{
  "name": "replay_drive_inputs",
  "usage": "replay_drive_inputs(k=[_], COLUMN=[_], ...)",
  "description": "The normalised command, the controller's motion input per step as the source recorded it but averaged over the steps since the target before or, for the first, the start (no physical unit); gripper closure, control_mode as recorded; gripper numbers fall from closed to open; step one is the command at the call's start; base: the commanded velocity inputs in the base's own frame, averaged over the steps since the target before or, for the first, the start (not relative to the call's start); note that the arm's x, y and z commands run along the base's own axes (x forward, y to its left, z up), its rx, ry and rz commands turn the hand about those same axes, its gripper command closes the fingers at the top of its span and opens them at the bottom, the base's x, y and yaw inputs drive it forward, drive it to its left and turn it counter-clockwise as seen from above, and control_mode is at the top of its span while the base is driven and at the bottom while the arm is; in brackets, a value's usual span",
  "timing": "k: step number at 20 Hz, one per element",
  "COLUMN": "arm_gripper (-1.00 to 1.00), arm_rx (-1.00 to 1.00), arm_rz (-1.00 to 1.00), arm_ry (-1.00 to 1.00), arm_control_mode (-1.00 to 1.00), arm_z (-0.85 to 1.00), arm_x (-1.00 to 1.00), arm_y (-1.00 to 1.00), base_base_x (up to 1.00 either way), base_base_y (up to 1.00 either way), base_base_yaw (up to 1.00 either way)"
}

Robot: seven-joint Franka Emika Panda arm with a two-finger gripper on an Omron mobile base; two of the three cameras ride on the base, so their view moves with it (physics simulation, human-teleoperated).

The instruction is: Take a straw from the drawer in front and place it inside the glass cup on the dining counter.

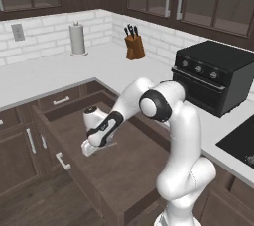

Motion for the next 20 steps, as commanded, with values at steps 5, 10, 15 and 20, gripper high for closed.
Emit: replay_drive_inputs(k=[5,10,15,20], arm_gripper=[-1.0,-1.0,-1.0,-1.0], arm_rx=[-0.05,0.0,0.0,0.0], arm_rz=[0.14,0.15,0.07,0.05], arm_ry=[-0.11,-0.03,0.01,0.03], arm_control_mode=[-1.0,-1.0,-1.0,-1.0], arm_z=[-0.15,-0.21,-0.24,-0.25], arm_x=[0.41,0.55,0.28,0.17], arm_y=[-0.23,-0.2,-0.02,0.0], base_base_x=[0.0,0.0,0.0,0.0], base_base_y=[0.0,0.0,0.0,0.0], base_base_yaw=[0.0,0.0,0.0,0.0])
